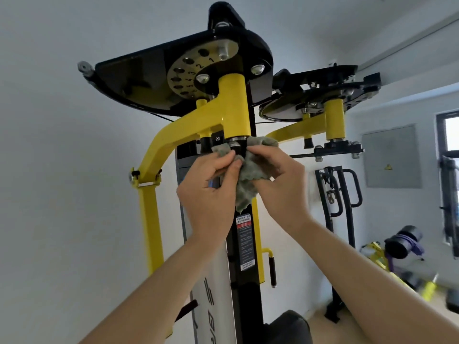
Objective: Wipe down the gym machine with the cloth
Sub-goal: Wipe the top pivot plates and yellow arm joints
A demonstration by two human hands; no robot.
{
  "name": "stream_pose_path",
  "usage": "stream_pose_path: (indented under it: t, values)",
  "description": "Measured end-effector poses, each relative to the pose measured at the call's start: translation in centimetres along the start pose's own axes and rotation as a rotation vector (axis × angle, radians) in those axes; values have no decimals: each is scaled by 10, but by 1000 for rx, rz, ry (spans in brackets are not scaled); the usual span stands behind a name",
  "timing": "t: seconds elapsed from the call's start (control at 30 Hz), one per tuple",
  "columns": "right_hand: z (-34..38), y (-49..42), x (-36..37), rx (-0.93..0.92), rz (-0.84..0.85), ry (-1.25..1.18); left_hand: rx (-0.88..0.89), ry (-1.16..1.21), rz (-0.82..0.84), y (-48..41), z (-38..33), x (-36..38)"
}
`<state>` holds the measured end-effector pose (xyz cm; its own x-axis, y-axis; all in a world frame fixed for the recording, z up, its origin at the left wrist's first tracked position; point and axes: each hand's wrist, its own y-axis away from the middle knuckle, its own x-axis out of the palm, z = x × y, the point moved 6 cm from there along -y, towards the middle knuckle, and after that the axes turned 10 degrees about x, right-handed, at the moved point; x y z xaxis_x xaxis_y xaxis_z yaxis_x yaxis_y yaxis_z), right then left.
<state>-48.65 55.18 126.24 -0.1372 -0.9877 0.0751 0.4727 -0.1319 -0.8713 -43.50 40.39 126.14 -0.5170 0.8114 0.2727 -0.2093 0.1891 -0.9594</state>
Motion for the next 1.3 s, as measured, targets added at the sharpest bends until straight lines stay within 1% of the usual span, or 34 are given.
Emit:
stream_pose_path:
  t: [0.1, 0.17, 0.2, 0.33, 0.4, 0.5, 0.6, 0.7, 0.8, 0.87, 0.97, 1.07, 1.13, 1.17, 1.2, 1.3]
  values:
    - [3, -2, -1, -70, 6, 38, 117, -143, 34, 1, -8, -4]
    - [6, -4, -5, -141, 17, 82, 121, -176, 34, 0, -12, -6]
    - [5, -6, -8, -136, 24, 71, 102, -186, 25, -1, -14, -7]
    - [-17, -20, -20, 87, 94, -109, -86, -212, -6, 0, -31, -10]
    - [-33, -25, -24, 233, 155, -193, -197, -245, 0, 3, -41, -9]
    - [-50, -26, -24, 474, 256, -386, -368, -311, -46, 8, -46, -14]
    - [-54, -25, -22, 652, 303, -530, -507, -353, -32, 14, -43, -18]
    - [-54, -26, -18, 722, 296, -587, -602, -366, -33, 18, -42, -19]
    - [-60, -28, -20, 718, 211, -557, -630, -347, 23, 19, -41, -13]
    - [-62, -33, -23, 696, 146, -519, -544, -358, 66, 16, -44, -6]
    - [-58, -48, -23, 615, 133, -562, -220, -461, 142, -4, -60, 11]
    - [-44, -65, -11, 433, 279, -589, 90, -536, 210, -25, -63, 26]
    - [-38, -71, -4, 303, 400, -584, 281, -678, 286, -34, -55, 37]
    - [-36, -70, -2, 248, 453, -558, 340, -737, 327, -36, -48, 40]
    - [-35, -69, -2, 195, 495, -526, 355, -770, 364, -37, -40, 42]
    - [-38, -65, -3, 76, 554, -434, 289, -766, 433, -34, -25, 41]
